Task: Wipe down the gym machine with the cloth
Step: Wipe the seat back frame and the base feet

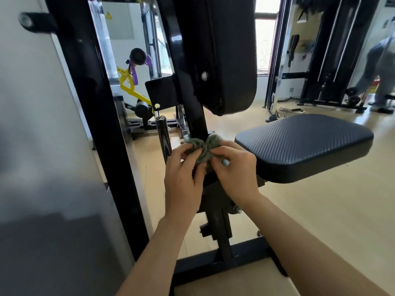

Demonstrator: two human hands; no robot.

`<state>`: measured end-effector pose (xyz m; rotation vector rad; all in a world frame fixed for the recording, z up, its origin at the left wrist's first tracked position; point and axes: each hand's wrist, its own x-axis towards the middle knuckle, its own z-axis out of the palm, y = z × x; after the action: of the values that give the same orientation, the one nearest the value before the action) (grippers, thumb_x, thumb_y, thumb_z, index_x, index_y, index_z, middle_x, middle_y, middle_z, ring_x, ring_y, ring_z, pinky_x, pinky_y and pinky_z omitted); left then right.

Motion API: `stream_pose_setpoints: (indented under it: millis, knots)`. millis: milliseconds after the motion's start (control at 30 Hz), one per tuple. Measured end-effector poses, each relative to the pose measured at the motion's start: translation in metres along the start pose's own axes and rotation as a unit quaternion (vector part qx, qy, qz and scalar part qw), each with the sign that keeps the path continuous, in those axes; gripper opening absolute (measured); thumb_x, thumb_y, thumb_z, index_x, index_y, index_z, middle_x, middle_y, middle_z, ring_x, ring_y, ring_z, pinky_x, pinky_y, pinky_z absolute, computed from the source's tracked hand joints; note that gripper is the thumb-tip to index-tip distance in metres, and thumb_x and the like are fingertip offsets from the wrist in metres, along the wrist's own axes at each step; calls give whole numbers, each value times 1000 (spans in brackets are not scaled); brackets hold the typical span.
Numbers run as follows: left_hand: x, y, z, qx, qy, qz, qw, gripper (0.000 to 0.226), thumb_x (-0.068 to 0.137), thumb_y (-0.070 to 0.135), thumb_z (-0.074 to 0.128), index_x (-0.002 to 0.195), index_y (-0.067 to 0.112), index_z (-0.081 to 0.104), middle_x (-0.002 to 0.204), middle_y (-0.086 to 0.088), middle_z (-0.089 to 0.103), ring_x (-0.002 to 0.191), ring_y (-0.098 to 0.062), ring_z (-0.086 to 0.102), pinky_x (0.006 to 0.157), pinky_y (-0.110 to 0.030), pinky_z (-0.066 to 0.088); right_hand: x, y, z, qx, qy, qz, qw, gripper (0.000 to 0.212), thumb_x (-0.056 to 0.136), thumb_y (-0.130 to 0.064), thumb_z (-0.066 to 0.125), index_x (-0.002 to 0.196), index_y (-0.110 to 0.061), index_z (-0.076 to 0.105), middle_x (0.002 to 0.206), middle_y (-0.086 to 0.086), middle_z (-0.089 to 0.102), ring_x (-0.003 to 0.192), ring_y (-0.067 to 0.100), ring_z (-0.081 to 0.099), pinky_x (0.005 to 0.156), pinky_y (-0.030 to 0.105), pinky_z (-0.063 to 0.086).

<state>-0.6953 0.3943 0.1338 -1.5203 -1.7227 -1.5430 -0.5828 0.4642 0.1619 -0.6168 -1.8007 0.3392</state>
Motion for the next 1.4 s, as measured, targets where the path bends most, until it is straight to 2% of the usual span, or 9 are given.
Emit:
stream_pose_setpoints:
  millis: [100, 200, 300, 400, 667, 767, 900, 1067, 1400]
  knots:
    - [-10, -5, 1, 25, -29, -3, 999, 16, 94, 15, 70, 109, 12, 73, 112, 2, 62, 101, -12, 58, 88, -21, 48, -16, 5, -2, -67, -13, -3, 998, 9, 81, -3, 79, 88, -9, 80, 87, -1, 73, 74, 8, 63, 73, 16, 54]
    - [-26, -11, 4, 56, -84, -9, 995, 13, 90, 17, 73, 103, 14, 75, 103, 2, 66, 92, -11, 58, 83, -24, 53, -45, 16, -6, -75, -71, 17, 995, 8, 81, -5, 81, 88, -10, 81, 90, -2, 74, 77, 4, 65, 77, 12, 56]
    - [-39, -18, 6, 82, -98, 24, 992, 14, 86, 14, 76, 100, 13, 76, 102, 1, 68, 94, -15, 61, 83, -26, 54, -63, 28, -7, -60, -85, 55, 993, 6, 80, -7, 82, 83, -12, 80, 84, -3, 73, 74, 8, 69, 72, 20, 59]
    - [-53, -27, 8, 117, -101, 114, 981, 9, 83, 11, 77, 93, 10, 78, 99, -1, 69, 92, -17, 60, 79, -26, 55, -80, 37, -2, -75, -112, 74, 988, 6, 81, -10, 82, 81, -16, 81, 81, -7, 73, 70, 4, 66, 68, 17, 56]
    - [-89, -42, 16, 196, -126, 202, 951, 10, 91, 13, 69, 94, 10, 78, 103, -4, 74, 98, -23, 63, 86, -35, 54, -108, 40, -2, -51, -139, 266, 953, 13, 86, -15, 75, 95, -22, 81, 79, -17, 71, 78, -1, 67, 79, 24, 58]
    - [-91, -44, 14, 210, -120, 205, 949, 12, 93, 17, 68, 96, 11, 78, 106, -4, 74, 100, -26, 63, 86, -37, 51, -114, 37, 6, -2, -87, 320, 943, 29, 84, -13, 76, 113, -19, 76, 91, -13, 72, 83, -3, 66, 82, 12, 53]
    - [-84, -45, 6, 199, -89, 192, 957, 10, 92, 18, 73, 95, 10, 77, 103, -5, 71, 96, -27, 63, 79, -38, 52, -111, 25, 19, 19, -17, 314, 949, 38, 83, -12, 77, 120, -19, 69, 109, -5, 68, 88, -4, 60, 78, -1, 42]
    - [-75, -46, 0, 177, -37, 157, 971, 16, 96, 22, 67, 101, 10, 77, 106, -6, 71, 97, -26, 63, 77, -37, 52, -102, 13, 26, 62, 41, 277, 958, 44, 82, -11, 80, 121, -21, 63, 114, -6, 58, 101, 2, 58, 88, 4, 44]
    - [-84, -53, 3, 201, -58, 185, 960, 8, 92, 21, 72, 95, 15, 77, 104, 1, 72, 93, -25, 59, 77, -36, 42, -109, 27, 31, 13, -7, 279, 960, 22, 83, -8, 76, 104, -15, 76, 102, -9, 63, 90, 4, 61, 86, 14, 51]
